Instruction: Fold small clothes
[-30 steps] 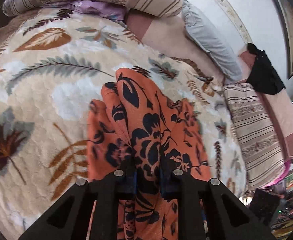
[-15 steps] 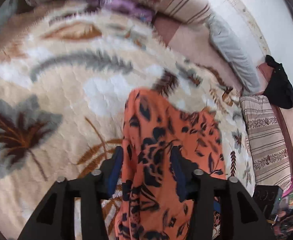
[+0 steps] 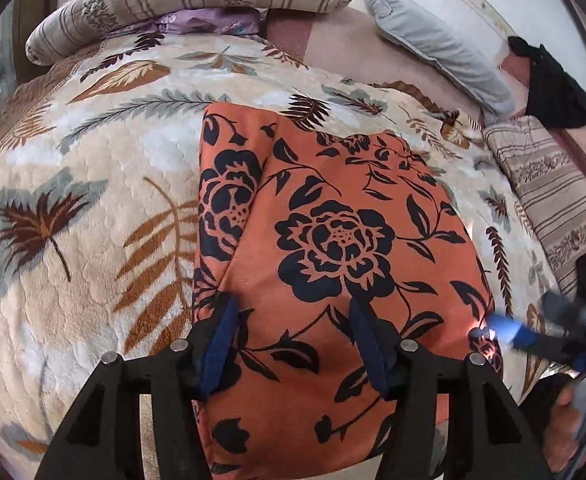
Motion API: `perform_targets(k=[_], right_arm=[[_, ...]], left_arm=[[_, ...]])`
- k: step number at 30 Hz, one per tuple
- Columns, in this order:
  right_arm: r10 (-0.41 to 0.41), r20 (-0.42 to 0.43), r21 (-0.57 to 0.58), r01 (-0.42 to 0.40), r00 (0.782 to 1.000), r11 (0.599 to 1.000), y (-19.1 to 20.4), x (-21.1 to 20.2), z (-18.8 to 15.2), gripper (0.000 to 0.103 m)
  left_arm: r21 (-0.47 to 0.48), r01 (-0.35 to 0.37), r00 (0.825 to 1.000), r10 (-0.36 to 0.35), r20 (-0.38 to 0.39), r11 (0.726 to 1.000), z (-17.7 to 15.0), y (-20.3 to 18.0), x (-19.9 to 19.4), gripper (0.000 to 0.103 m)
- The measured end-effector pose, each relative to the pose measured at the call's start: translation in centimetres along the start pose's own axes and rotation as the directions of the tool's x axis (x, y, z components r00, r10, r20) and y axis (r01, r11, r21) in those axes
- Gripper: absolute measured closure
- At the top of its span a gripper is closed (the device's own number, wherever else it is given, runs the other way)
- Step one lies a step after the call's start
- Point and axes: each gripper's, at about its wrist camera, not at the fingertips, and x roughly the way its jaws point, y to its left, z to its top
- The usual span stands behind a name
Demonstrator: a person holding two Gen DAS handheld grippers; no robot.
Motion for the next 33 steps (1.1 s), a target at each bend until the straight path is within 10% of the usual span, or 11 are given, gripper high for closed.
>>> perform_targets(k=[4,8,12,16,23,27,32,33], right_arm=[[-0.089,0.063,-0.008,0.090,0.994,0.996,-1.0,-1.1,3.3,0.023],[-0.099,-0.095,0.124,0.111,0.990,0.986,-5.9,3.2,5.5,0.023],[-0.119,-0.113,-0.011,0.118,0.986,0.993,-3.8,4.2,4.7,0.066],[-0.308,-0.073,-0.131,0.297,0.949,0.946,-2.9,4.8,2.6,0.067],[-0.221,-0.106,-0.029,0.219,0.970,0.975,-4.3,3.2,2.8,0.039],[-0.137,-0.047,0.028,0.138,0.989,0.990,-4.0,1.1,4.6,0.037],[-0.120,-0.067,0.135,0.128,0.990,0.983,-6.5,3.8,9.2,0.037],[-0.119,-0.103,0.162,0.135,0.987,0.977,-7.4,4.9,9.8,0.049]], left_arm=[[-0.010,0.037,0.999,-0.037,0.014,0.999,-0.1,0.5,0.0,0.045],[-0.008,0.061,0.998,-0.060,0.026,0.998,-0.4,1.0,0.0,0.045],[-0.038,0.095,0.995,-0.093,0.032,0.995,-0.2,1.5,0.4,0.045],[-0.031,0.102,0.994,-0.101,0.035,0.994,-0.2,1.5,0.6,0.045],[-0.009,0.122,0.981,-0.119,0.155,0.993,0.4,0.5,-3.1,0.039],[-0.048,-0.015,1.000,0.016,0.025,0.999,0.0,2.0,0.7,0.037],[-0.074,0.003,1.000,-0.002,0.003,0.997,0.4,2.6,1.3,0.034],[-0.089,0.015,1.000,-0.015,0.000,0.996,0.4,3.0,1.4,0.034]])
